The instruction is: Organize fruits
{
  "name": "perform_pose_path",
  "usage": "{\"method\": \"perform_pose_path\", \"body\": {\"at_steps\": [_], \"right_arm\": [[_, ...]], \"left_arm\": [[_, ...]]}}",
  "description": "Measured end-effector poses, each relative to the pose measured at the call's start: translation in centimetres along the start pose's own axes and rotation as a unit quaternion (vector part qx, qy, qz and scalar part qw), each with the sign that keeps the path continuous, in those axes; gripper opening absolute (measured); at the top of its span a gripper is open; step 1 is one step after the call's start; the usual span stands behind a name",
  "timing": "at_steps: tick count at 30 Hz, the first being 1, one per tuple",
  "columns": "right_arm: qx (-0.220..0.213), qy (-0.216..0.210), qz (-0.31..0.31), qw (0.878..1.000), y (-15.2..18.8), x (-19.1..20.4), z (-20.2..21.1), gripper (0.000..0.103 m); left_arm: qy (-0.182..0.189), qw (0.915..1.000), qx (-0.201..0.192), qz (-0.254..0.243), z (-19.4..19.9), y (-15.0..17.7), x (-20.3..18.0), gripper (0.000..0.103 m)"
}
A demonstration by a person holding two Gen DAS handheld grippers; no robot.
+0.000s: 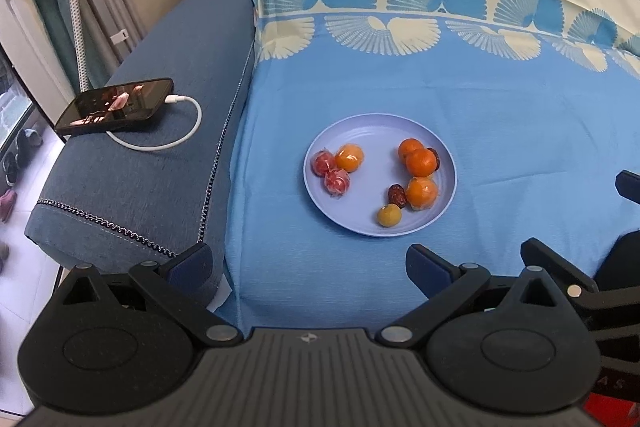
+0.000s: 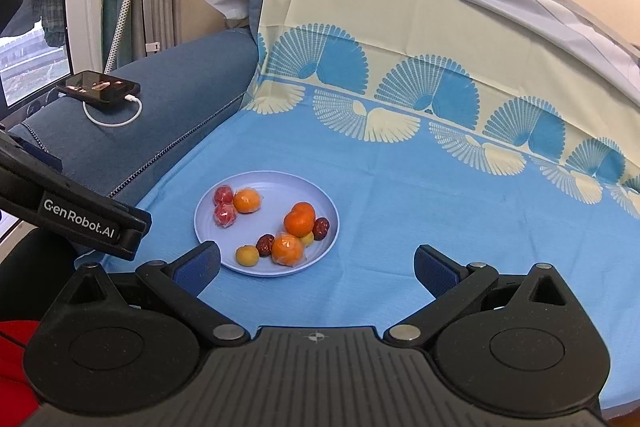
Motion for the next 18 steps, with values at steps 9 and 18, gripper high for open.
{"method": "perform_pose_path", "body": {"at_steps": [9,18], "right_arm": [[0.005,0.0,0.002,1.0,0.11,0.33,-0.23,0.102],[0.011,0.0,-0.001,1.0,0.13,0.3,-0.35,0.102]], "left_arm": [[0.0,1.0,0.009,0.003,-0.41,-0.01,0.33,0.103],[0.003,1.0,0.008,0.005,-0.48,0.06,0.34,0.103]]}}
Point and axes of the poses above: each gripper's, at about its wrist camera, not at the fingertips, and z roughly against the way its jaws point, x to its left, y to its underside, the point moved 2 cm from there along -z, roughly the way its jaws point, and after that the axes turned 1 degree about -x, right-handed, at the moved point
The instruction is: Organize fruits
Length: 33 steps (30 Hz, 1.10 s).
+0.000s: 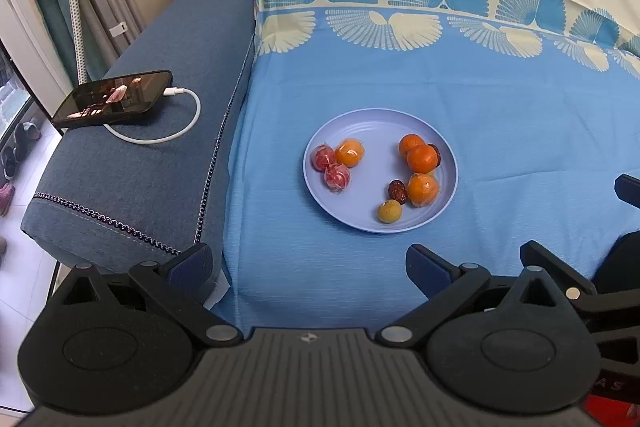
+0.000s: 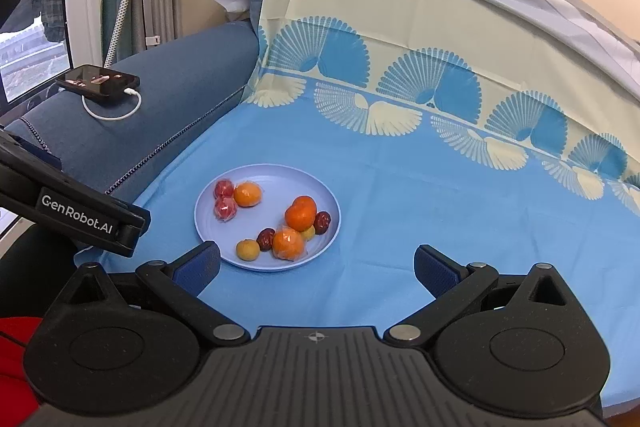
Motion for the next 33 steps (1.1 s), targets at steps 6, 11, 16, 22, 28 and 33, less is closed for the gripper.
{"method": "perform_pose_path", "body": {"at_steps": [6,11,16,22,28,33], "right_arm": [[0.002,-0.002,0.0,1.0,0.02,0.08,-0.08,0.102],[0.004,-0.002,-0.002,1.0,0.08,0.02,-0.18,0.102],[0.005,-0.002,-0.003,1.0,0.07,0.03,-0.21,0.102],[0.005,-0.002,-0.003,1.0,0.05,0.06,-0.22,0.102],[0.008,-0.003,-0.004,1.0,0.14,0.08,-0.32,0.102],[0.009,-0.002,-0.005,1.0,0.11,0.11,-0.36,0.102]], "left_arm": [[-0.001,1.0,0.0,0.0,0.07,0.01,-0.04,0.103],[-0.002,1.0,0.0,-0.003,0.1,0.01,-0.1,0.103],[-0.002,1.0,0.001,-0.004,0.09,0.01,-0.04,0.103],[-0.004,1.0,-0.001,-0.004,0.06,0.04,-0.13,0.103],[-0.009,0.9998,-0.006,-0.013,0.09,0.08,-0.36,0.103],[-0.011,0.9998,-0.006,-0.013,-0.02,0.08,-0.31,0.103]]}}
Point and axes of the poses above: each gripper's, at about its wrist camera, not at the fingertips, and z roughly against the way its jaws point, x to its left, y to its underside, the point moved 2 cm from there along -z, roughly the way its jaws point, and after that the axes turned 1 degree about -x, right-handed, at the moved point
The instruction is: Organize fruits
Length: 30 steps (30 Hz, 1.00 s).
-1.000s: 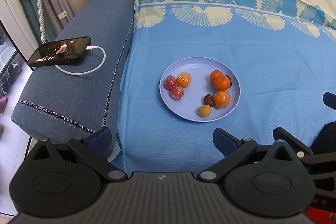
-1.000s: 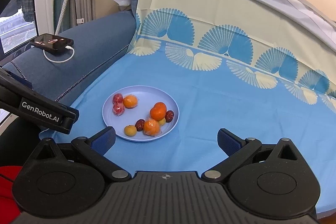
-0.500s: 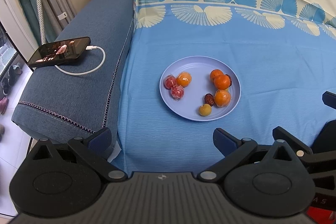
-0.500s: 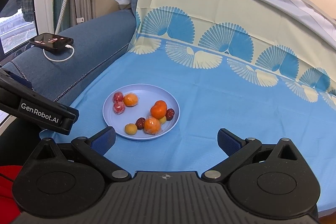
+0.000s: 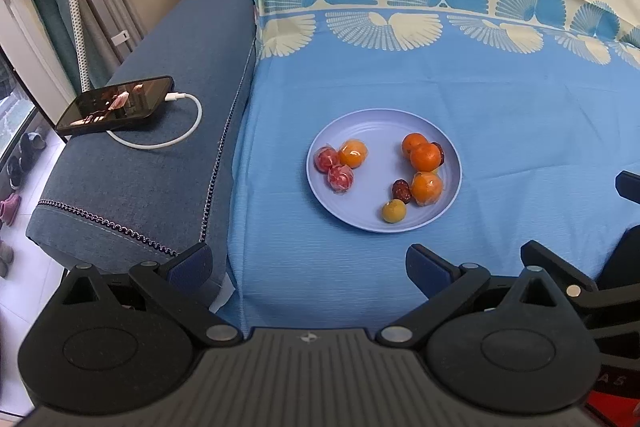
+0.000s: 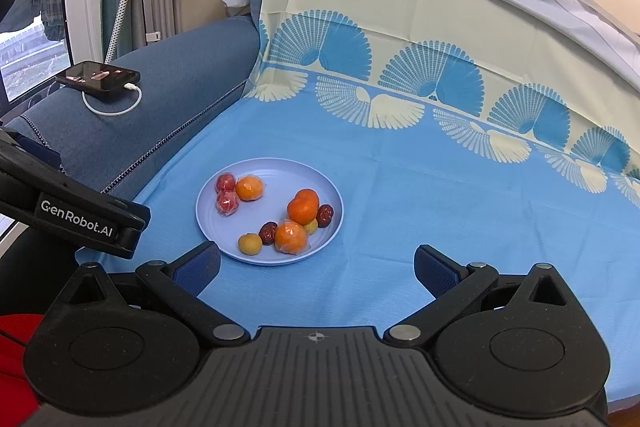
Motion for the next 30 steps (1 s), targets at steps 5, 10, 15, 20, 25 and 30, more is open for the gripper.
{"method": "perform_pose_path", "body": {"at_steps": [5,10,15,20,25,30], "right_arm": [[0.0,-0.001,0.001,1.0,0.07,0.08,0.06,0.102],[-0.002,0.0,0.002,1.0,0.07,0.05,0.07,0.102],[-0.002,0.0,0.002,1.0,0.1,-0.01,0.15,0.102],[-0.003,0.0,0.003,1.0,0.17,0.05,0.16,0.102],[0.0,-0.001,0.002,1.0,0.18,0.06,0.12,0.102],[0.0,-0.002,0.005,1.0,0.15,0.12,0.12,0.102]], "left_arm": [[0.0,1.0,-0.001,-0.001,0.05,0.04,0.0,0.103],[0.001,1.0,-0.002,-0.001,0.02,0.05,-0.05,0.103],[-0.002,1.0,-0.005,-0.002,0.14,0.06,-0.02,0.103],[-0.002,1.0,-0.005,-0.001,0.17,0.12,0.01,0.103],[-0.006,0.9999,-0.009,-0.002,0.26,0.15,0.08,0.103],[-0.005,0.9999,-0.013,-0.007,0.31,0.13,-0.09,0.103]]}}
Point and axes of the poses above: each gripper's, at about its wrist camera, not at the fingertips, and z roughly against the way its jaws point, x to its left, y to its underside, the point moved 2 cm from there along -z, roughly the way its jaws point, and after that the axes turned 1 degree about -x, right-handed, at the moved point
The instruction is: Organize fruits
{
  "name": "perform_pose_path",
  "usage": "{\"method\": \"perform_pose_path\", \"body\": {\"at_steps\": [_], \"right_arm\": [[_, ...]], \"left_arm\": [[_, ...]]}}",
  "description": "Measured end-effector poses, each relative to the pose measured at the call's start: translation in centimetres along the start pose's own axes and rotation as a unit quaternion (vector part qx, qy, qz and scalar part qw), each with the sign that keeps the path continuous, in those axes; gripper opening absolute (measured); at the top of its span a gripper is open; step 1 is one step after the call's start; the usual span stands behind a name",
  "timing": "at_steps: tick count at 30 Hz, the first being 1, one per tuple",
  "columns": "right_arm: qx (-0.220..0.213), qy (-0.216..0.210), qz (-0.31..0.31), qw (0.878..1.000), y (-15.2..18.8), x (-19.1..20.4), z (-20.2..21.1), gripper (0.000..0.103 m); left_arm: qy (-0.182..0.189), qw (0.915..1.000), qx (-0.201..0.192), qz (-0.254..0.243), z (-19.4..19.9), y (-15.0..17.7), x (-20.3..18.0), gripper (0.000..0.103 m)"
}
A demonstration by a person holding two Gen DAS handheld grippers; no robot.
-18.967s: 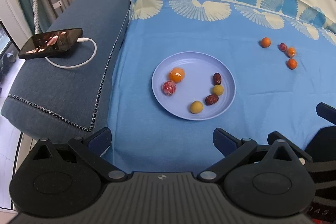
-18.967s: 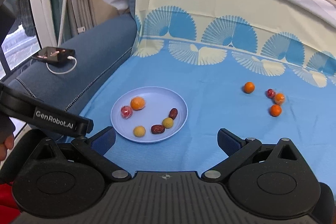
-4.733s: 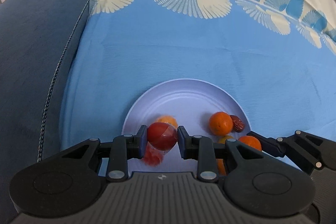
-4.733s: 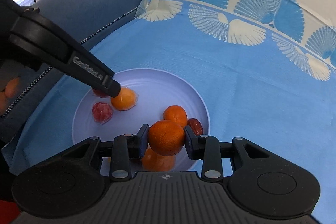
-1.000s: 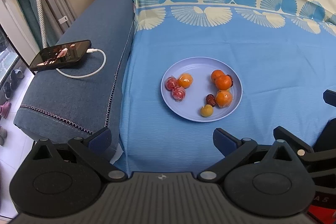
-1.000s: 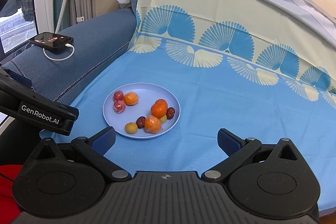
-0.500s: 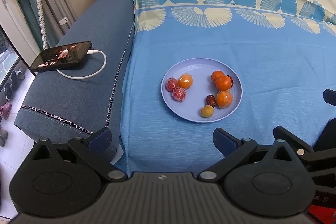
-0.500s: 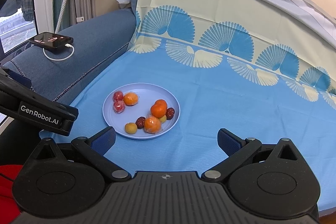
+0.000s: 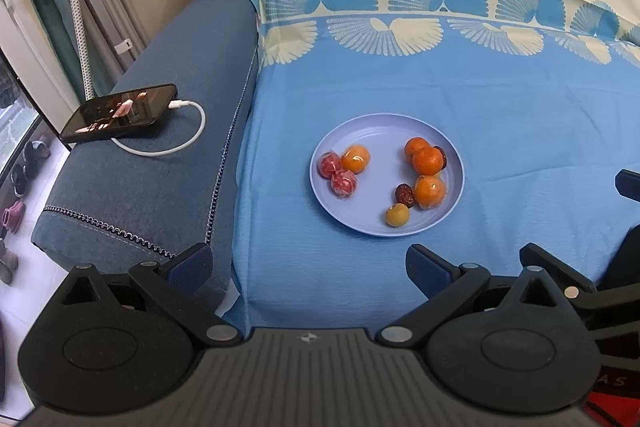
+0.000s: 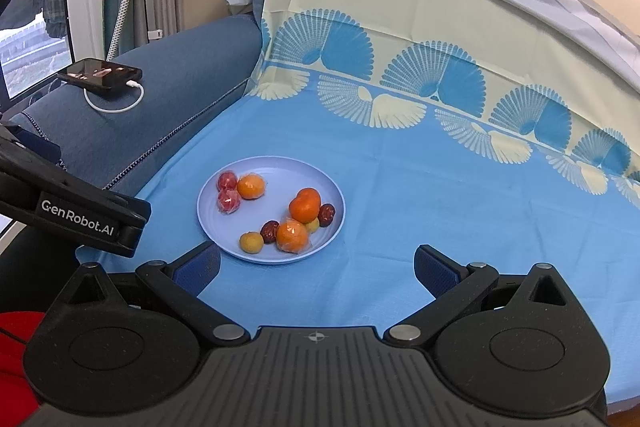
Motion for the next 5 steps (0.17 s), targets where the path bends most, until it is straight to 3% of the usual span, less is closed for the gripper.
{"method": "perform_pose_path", "body": {"at_steps": [5], "right_arm": [[0.001,0.0,-0.004,1.0,-0.01,-0.06,0.02,0.102]], "left_arm": [[0.002,1.0,0.002,0.002,-0.06,0.09,-0.01,0.103]]}}
Point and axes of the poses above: each gripper's, at about its wrist camera, not at the fingertips, and z roughly against the way its jaws point, x to its left, y to its underside, the point moved 2 cm from there along -z, roughly the way its jaws point, and after that the axes turned 1 degree about -x, right-handed, at the moved point
